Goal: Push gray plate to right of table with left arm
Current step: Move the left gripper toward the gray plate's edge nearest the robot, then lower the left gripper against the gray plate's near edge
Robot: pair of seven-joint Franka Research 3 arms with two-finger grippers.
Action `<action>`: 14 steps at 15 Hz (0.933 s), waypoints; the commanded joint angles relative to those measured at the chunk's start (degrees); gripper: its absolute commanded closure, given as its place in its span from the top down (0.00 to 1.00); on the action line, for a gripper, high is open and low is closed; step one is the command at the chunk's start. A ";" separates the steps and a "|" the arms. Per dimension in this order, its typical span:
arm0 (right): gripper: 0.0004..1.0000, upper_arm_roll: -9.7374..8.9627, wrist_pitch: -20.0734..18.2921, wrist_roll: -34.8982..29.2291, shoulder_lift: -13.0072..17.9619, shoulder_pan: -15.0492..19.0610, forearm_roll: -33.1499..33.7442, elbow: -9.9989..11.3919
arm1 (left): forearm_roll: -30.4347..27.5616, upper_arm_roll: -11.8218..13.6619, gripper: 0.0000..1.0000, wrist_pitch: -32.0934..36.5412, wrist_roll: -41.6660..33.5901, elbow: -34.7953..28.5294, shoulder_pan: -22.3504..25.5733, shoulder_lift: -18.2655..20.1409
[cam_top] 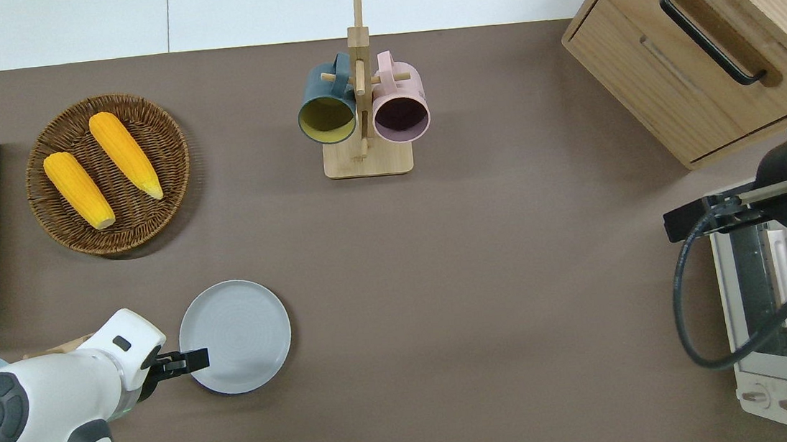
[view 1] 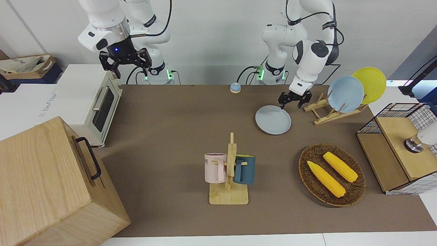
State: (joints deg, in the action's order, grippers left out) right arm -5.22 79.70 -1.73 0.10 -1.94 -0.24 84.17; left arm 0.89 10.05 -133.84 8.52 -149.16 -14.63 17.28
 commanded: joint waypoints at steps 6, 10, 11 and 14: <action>0.98 -0.32 -0.69 0.15 0.43 0.62 -0.46 0.03 | 1.57 0.06 0.99 -10.64 1.41 -1.84 0.39 -7.69; 0.98 -0.32 -0.69 0.15 0.43 0.62 -0.46 -0.06 | 1.57 0.06 0.96 -11.18 1.41 -1.84 0.48 -8.66; 0.98 -0.32 -0.69 0.15 0.43 0.62 -0.46 -0.06 | 1.57 0.06 0.92 -11.26 1.41 -1.84 0.39 -8.75; 0.98 -0.32 -0.69 0.15 0.43 0.62 -0.46 -0.06 | 1.57 0.41 0.51 -11.26 1.24 -1.84 0.39 -8.75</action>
State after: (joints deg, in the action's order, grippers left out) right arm -5.22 79.70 -1.73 0.10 -1.94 -0.24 84.17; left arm 0.97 10.11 -143.95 8.77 -150.41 -14.54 8.36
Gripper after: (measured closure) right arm 0.013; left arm 0.137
